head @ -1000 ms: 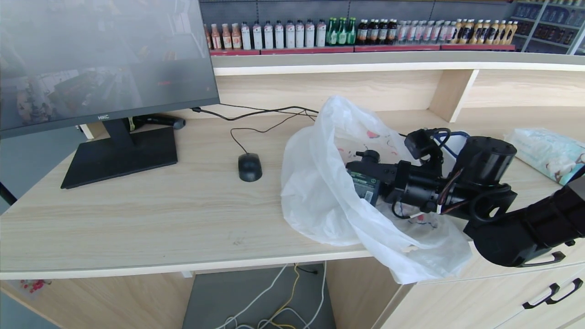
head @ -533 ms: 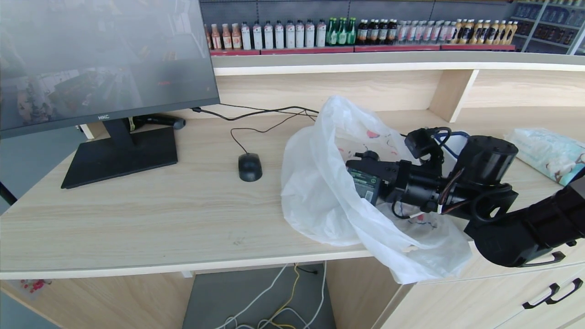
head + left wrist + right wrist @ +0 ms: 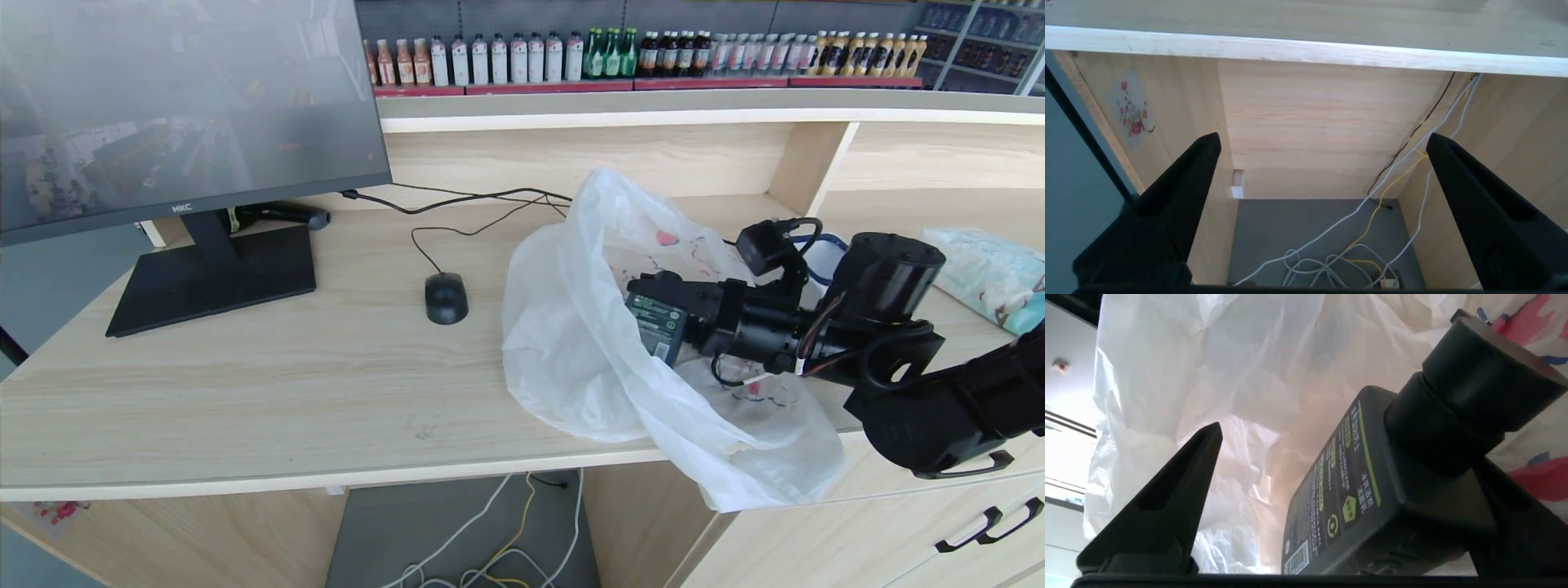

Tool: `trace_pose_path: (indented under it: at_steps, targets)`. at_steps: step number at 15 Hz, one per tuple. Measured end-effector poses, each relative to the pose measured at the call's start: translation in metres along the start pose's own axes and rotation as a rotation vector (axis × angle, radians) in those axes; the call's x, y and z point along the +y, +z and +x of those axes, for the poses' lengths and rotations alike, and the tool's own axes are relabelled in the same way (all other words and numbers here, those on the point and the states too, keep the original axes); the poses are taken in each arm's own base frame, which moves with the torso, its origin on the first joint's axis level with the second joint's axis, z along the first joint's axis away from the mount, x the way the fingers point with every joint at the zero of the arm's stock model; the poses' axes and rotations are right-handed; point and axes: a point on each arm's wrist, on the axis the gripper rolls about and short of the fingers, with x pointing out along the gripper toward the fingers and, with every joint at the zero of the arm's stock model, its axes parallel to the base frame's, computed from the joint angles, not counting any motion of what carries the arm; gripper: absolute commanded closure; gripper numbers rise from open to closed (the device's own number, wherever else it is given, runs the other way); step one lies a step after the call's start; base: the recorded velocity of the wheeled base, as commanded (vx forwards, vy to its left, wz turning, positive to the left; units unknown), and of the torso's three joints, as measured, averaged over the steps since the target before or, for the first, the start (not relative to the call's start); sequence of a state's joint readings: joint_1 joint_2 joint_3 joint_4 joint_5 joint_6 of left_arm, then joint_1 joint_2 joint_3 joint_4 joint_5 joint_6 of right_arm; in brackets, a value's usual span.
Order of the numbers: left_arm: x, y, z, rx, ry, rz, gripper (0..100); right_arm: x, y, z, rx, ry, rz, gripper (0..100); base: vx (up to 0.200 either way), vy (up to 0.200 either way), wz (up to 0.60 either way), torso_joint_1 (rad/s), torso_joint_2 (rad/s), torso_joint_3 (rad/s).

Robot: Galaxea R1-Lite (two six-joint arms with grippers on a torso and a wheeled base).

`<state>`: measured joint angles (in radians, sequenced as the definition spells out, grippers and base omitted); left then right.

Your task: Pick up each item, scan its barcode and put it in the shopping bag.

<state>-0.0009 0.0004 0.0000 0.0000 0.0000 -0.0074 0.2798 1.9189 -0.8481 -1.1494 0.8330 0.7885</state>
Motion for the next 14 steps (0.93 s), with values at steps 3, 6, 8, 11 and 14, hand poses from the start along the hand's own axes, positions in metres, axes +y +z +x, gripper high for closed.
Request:
trace_pose_path:
  at_steps: [3,6,8,11,14]
  targets:
    - [0.000,0.000,0.000,0.000,0.000,0.000,0,0.005,0.010,-0.005,-0.035,0.001,-0.143,0,0.000,0.000,0.00,0.000,0.00,0.000]
    - [0.000,0.000,0.000,0.000,0.001,0.000,0,0.007,0.018,-0.013,-0.069,-0.021,-0.236,0,0.000,0.000,0.00,0.000,0.00,0.000]
    - [0.000,0.000,0.000,0.000,0.001,0.000,0,0.012,0.026,-0.022,-0.105,-0.039,-0.266,0,0.000,0.000,0.00,0.000,0.00,0.000]
    - [0.000,0.000,0.000,0.000,0.001,0.000,0,0.021,0.036,-0.029,-0.188,-0.103,-0.345,0,0.000,0.000,0.00,0.000,0.00,0.000]
    - [0.000,0.000,0.000,0.000,0.000,0.000,0,0.029,0.042,-0.035,-0.285,-0.221,-0.494,0,0.000,0.000,0.00,0.000,0.00,0.000]
